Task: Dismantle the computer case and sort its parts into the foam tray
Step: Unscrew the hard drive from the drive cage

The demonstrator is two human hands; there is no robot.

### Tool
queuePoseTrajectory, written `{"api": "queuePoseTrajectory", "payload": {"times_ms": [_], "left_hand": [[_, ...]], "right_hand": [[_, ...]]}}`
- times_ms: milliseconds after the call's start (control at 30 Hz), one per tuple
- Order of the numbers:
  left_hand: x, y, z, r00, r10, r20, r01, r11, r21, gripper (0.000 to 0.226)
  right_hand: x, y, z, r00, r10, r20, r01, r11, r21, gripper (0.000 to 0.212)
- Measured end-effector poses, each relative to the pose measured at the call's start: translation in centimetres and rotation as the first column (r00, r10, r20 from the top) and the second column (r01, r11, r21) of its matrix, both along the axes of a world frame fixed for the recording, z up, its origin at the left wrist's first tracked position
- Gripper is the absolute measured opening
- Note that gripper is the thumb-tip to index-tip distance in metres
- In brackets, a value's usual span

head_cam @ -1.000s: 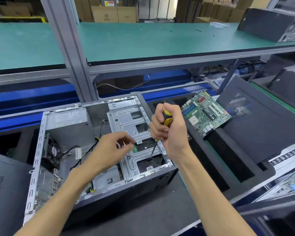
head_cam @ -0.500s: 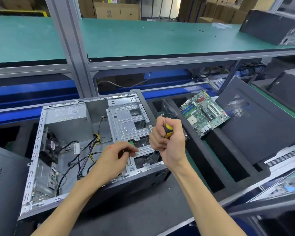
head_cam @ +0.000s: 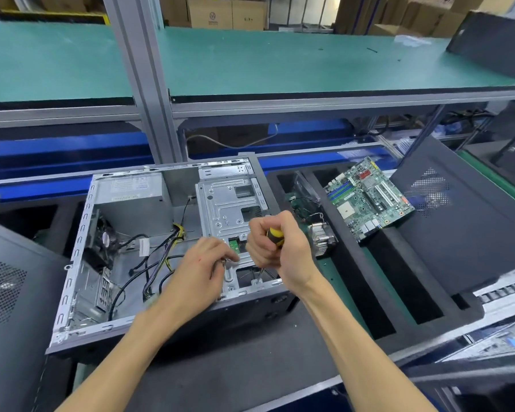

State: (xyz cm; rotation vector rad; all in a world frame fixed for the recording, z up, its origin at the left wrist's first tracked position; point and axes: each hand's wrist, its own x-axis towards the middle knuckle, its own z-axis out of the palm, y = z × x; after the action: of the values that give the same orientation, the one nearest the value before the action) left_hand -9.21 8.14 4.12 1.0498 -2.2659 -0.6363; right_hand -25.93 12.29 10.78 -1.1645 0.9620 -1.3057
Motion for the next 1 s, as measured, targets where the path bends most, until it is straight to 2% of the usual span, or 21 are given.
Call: {"api": "queuePoseTrajectory", "payload": {"times_ms": [100, 167, 267, 333, 433, 533, 600, 633, 700, 767, 833, 867, 933, 1000], "left_hand": [[0.2, 0.2, -0.1, 1.000, -0.003, 0.014, 0.003, 1.000, 0.010, 0.034], [0.1, 0.4, -0.1, 0.999, -0.013, 0.040, 0.011, 0.999, 0.037, 0.028], [-0.9, 1.3, 0.8, 0.990, -0.126, -0.069, 0.139, 0.967, 0.216, 0.017], [-2.0, 1.7, 1.4, 0.972, -0.190, -0.141, 0.221, 0.940, 0.260, 0.013], [-2.6, 1.6, 1.8, 0.980, -0.171, -0.104, 0.187, 0.966, 0.176, 0.012], [-2.5, 1.8, 1.5, 0.977, -0.163, -0.136, 0.174, 0.982, 0.069, 0.008], [-2.5, 2.3, 1.0, 0.973, -0.132, -0.191, 0.144, 0.988, 0.048, 0.010], [-2.6, 2.4, 0.8, 0.974, -0.097, -0.206, 0.108, 0.993, 0.044, 0.011], [-2.8, 2.6, 0.2, 0.974, -0.017, -0.226, 0.025, 0.999, 0.033, 0.011], [-3.0, 2.9, -0.1, 0.965, 0.013, -0.261, -0.011, 1.000, 0.009, 0.010], [-3.2, 3.4, -0.1, 0.955, -0.009, -0.297, 0.007, 1.000, -0.009, 0.011], [-3.2, 3.7, -0.1, 0.952, -0.022, -0.304, 0.022, 1.000, -0.004, 0.012], [-3.1, 3.8, -0.1, 0.961, -0.015, -0.275, 0.035, 0.997, 0.067, 0.013], [-3.0, 3.4, 0.0, 0.983, -0.036, -0.181, 0.060, 0.989, 0.132, 0.007]], "right_hand": [[0.0, 0.4, 0.1, 0.999, 0.004, -0.039, -0.004, 1.000, -0.011, 0.037], [0.4, 0.4, -0.2, 0.991, -0.033, -0.131, 0.023, 0.997, -0.077, 0.035], [0.5, 0.1, -0.1, 0.969, -0.043, -0.242, 0.019, 0.995, -0.099, 0.033], [0.1, -0.1, 0.1, 0.988, -0.014, -0.155, 0.012, 1.000, -0.012, 0.033], [-0.5, -0.2, -0.2, 0.999, 0.043, -0.010, -0.043, 0.999, 0.029, 0.034], [-0.6, 0.0, -0.1, 0.979, 0.201, 0.016, -0.201, 0.980, 0.005, 0.039], [-0.5, -0.3, 0.5, 0.971, 0.239, -0.002, -0.239, 0.970, 0.034, 0.039], [-0.4, -0.4, 0.8, 0.981, 0.191, -0.016, -0.190, 0.980, 0.059, 0.039], [-0.1, -0.2, 1.0, 0.993, -0.043, -0.111, 0.048, 0.998, 0.045, 0.038], [0.8, 0.6, 0.5, 0.926, -0.324, -0.196, 0.315, 0.946, -0.075, 0.035], [1.7, 1.5, -0.2, 0.895, -0.419, -0.150, 0.402, 0.906, -0.132, 0.044], [1.9, 1.8, -0.3, 0.926, -0.366, -0.093, 0.353, 0.927, -0.129, 0.050], [1.7, 1.7, 0.2, 0.994, -0.108, -0.002, 0.107, 0.989, -0.105, 0.060], [0.7, 1.1, 1.0, 0.990, 0.142, -0.010, -0.142, 0.989, -0.051, 0.067]]}}
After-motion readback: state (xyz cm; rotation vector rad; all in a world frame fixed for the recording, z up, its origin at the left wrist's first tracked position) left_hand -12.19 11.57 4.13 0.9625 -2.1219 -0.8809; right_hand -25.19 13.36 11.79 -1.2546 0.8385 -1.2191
